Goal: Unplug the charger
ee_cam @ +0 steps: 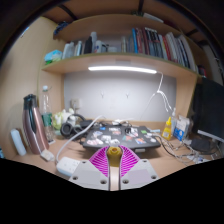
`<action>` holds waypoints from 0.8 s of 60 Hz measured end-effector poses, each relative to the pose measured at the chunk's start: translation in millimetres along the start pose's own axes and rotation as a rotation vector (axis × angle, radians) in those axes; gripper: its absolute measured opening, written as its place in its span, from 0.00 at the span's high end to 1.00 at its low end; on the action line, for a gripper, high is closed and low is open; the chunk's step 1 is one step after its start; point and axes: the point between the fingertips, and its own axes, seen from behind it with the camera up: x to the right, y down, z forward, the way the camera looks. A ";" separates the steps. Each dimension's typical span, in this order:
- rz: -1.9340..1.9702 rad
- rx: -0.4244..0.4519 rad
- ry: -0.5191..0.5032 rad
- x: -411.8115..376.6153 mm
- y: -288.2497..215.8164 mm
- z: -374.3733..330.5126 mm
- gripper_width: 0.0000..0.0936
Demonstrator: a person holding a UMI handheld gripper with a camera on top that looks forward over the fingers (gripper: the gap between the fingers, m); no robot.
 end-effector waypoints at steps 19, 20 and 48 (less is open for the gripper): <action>-0.035 -0.301 -0.045 30.9 119.5 -6.3 0.82; -0.030 -0.312 -0.046 31.5 123.1 -4.7 0.82; 0.030 -0.421 -0.022 34.6 149.5 44.7 0.69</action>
